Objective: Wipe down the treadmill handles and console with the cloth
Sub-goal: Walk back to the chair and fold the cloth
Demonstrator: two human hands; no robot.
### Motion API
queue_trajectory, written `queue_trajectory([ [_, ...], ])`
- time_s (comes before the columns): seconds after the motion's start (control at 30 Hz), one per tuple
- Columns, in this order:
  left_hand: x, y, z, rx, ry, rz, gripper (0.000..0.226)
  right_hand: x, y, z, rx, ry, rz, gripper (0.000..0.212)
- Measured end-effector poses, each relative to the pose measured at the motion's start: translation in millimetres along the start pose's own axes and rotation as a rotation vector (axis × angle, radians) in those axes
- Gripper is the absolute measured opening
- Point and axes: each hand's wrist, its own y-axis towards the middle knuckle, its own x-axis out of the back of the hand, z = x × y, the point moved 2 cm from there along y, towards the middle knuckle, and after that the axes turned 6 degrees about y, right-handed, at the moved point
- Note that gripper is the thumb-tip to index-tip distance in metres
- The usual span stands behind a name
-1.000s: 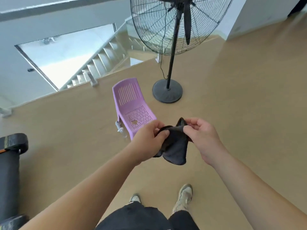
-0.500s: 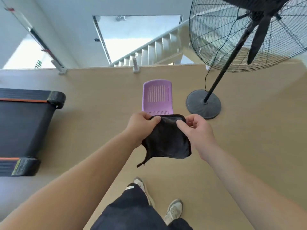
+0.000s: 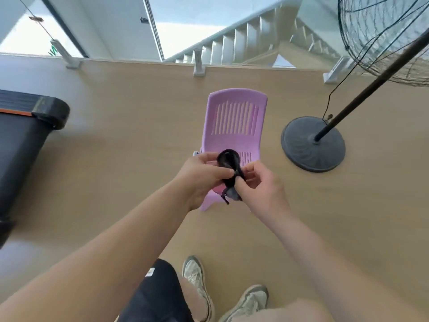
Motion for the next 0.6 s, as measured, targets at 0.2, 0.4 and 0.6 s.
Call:
queue_trajectory([
  [0.2, -31, 140, 63, -0.175, 0.282, 0.019, 0.06, -15, 87, -136, 0.173, -0.074, 0.057, 0.026],
  [0.4, -34, 226, 99, -0.364, 0.447, 0.128, 0.049, 5, 158, -218, 0.065, 0.307, 0.343, 0.036],
  [0.6, -41, 249, 111, -0.529, 0.612, 0.113, 0.03, 20, 212, -282, 0.054, 0.229, 0.195, 0.055],
])
